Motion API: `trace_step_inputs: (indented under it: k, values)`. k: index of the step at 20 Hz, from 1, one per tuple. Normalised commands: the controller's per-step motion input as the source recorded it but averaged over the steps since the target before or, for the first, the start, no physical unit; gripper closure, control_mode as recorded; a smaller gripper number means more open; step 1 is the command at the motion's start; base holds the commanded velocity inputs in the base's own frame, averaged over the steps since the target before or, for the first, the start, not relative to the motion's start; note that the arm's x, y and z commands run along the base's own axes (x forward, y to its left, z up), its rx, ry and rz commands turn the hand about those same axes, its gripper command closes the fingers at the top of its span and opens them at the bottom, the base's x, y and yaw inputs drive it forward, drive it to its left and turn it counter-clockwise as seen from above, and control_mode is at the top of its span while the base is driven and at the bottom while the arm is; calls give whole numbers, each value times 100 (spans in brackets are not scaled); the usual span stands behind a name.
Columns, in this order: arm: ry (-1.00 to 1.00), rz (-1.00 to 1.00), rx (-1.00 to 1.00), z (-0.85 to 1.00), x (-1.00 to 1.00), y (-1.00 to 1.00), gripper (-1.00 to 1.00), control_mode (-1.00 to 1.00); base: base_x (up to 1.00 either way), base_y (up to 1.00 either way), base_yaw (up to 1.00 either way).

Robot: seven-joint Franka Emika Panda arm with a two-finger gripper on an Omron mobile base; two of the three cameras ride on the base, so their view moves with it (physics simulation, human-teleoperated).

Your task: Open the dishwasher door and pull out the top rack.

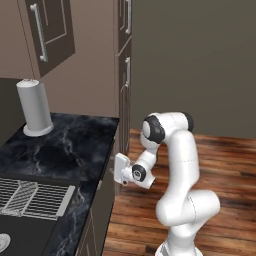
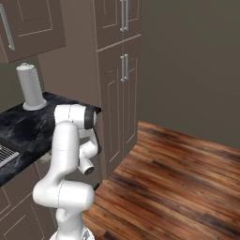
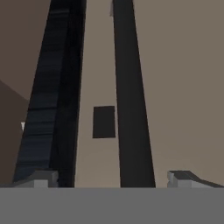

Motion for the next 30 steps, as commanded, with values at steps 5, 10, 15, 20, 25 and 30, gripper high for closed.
trace_step_inputs:
  k: [5, 10, 15, 20, 25, 30]
  values:
    - [0, 0, 0, -18, 17, 15, -100, -100, 0, 0, 0]
    - [0, 0, 0, -25, 18, 14, -100, -100, 0, 0, 0]
    - [0, 0, 1, -26, 21, 15, -100, -100, 0, 0, 0]
    - [0, 0, 0, -20, 21, 20, -100, -100, 0, 0, 0]
    - [0, 0, 0, -9, 16, 34, -100, -100, 0, 0, 0]
    - [-4, 0, 0, 0, 9, 45, -100, -100, 0, 0, 0]
